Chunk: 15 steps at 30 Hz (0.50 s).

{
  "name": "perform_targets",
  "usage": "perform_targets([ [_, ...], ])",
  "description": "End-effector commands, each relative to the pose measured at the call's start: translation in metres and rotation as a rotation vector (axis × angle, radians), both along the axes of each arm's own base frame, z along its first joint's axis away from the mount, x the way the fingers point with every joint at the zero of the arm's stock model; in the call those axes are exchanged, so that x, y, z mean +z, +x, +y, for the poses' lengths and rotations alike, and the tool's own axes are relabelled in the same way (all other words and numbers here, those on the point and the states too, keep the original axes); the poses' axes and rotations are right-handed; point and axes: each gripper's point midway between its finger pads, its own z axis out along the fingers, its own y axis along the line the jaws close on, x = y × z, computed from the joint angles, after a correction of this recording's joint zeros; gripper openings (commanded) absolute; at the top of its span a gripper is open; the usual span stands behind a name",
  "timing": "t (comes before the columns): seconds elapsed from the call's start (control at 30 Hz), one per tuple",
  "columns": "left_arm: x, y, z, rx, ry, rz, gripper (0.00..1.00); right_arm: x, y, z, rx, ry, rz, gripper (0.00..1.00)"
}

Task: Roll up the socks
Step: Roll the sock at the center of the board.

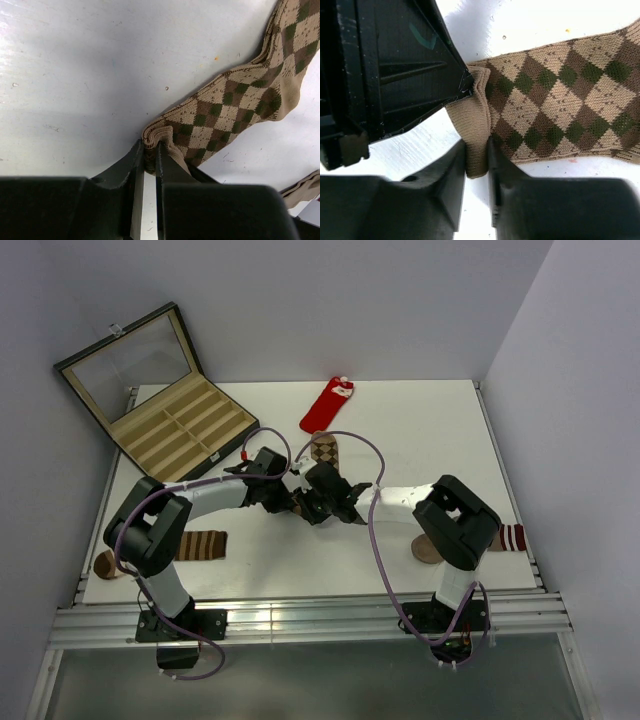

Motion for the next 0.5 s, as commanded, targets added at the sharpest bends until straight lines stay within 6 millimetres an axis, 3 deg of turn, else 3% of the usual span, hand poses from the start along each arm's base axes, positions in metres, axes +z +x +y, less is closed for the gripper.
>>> perform_targets([
  [0.0,-0.015,-0.014,0.012,0.035,0.047,0.048,0.0,-0.026,-0.017,-0.015,0.007,-0.103,0.079,0.26],
  [0.17,-0.009,-0.012,0.016,0.088,0.031,0.027,0.03,-0.026,-0.019,-0.014,0.008,-0.083,0.113,0.0],
  [0.47,0.01,-0.004,0.018,0.222,-0.081,-0.041,0.22,-0.02,-0.029,-0.014,-0.027,0.138,0.442,0.0],
])
